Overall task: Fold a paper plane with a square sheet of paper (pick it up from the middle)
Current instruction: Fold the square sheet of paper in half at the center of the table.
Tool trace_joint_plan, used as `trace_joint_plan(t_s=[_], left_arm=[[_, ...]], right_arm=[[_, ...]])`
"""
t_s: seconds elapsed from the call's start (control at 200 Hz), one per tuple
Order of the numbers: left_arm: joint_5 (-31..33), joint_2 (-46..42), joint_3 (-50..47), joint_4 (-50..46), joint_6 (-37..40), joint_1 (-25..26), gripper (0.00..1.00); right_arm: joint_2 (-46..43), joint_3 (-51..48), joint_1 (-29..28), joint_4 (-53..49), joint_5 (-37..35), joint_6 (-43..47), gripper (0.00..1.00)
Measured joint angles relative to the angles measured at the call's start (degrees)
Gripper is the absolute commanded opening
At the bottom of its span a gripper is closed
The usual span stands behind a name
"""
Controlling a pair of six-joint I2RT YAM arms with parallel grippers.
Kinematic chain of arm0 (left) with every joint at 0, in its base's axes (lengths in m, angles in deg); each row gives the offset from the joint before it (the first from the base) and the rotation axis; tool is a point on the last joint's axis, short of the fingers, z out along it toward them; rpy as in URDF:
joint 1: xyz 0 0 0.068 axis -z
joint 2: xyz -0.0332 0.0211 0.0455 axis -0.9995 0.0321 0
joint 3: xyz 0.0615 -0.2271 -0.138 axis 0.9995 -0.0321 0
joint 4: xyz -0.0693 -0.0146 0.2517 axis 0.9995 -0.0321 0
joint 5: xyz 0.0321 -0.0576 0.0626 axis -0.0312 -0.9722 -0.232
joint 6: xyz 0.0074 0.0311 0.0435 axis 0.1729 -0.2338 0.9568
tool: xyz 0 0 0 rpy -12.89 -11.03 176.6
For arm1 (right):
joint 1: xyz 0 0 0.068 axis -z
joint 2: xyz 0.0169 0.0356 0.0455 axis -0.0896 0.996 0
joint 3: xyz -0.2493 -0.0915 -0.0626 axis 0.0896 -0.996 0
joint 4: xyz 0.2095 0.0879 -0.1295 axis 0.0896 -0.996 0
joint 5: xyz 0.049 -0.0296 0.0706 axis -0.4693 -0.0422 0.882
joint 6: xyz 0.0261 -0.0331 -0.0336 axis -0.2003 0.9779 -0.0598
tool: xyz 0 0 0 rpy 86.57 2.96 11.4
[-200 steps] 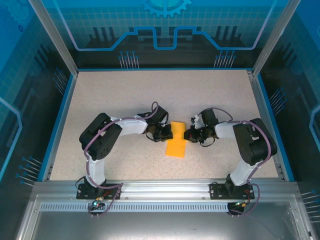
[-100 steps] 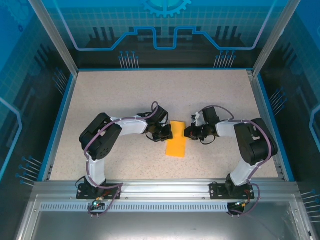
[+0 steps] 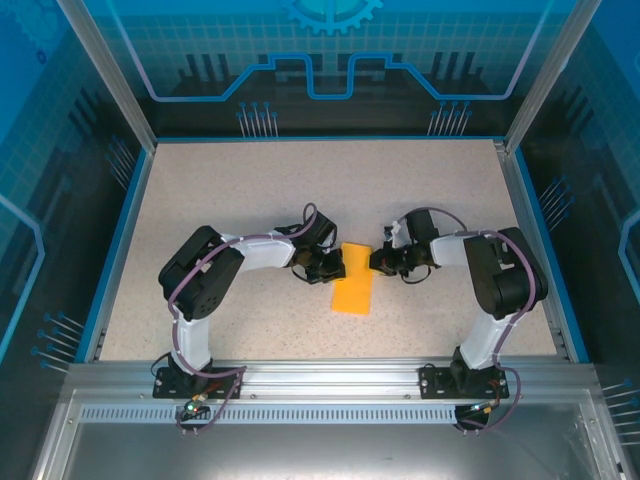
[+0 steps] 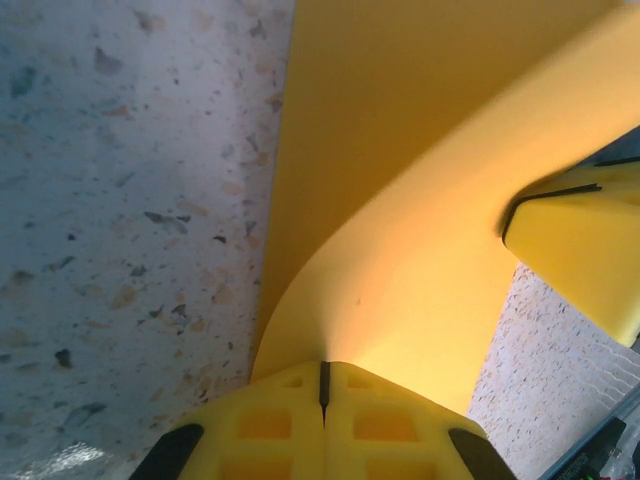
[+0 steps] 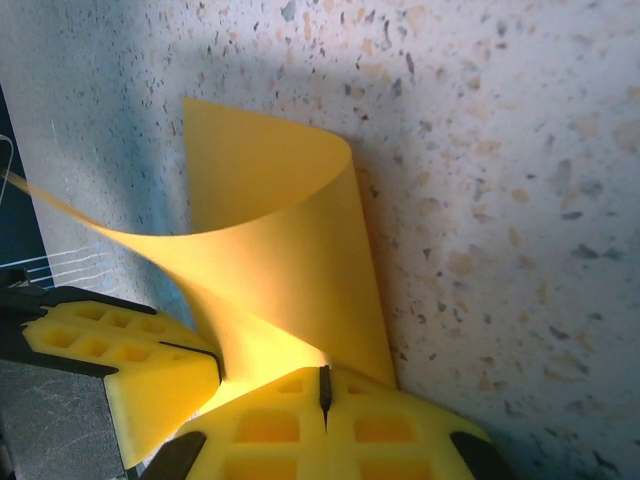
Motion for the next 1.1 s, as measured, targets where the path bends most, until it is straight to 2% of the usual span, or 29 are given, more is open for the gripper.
trace_joint_plan(t_s=[0.32, 0.56, 0.865, 1.1], left_arm=[[0.00, 0.00, 0.00, -0.02, 0.00, 0.00, 0.00], [-0.02, 0.00, 0.00, -0.07, 0.02, 0.00, 0.00], [0.00, 0.00, 0.02, -0.09, 0.31, 0.00, 0.00], [0.00, 0.00, 0.02, -0.09, 1.07, 0.00, 0.00]], right_arm=[[-0.13, 4.59, 0.17, -2.38, 0.02, 1.11, 0.00], [3.85, 4.87, 0.59, -1.90, 0.44, 1.11, 0.00], [4.11, 5.07, 1.03, -1.79, 1.73, 1.09, 0.00], [4.37, 8.76, 1.70, -2.73, 1.49, 1.38, 0.00]])
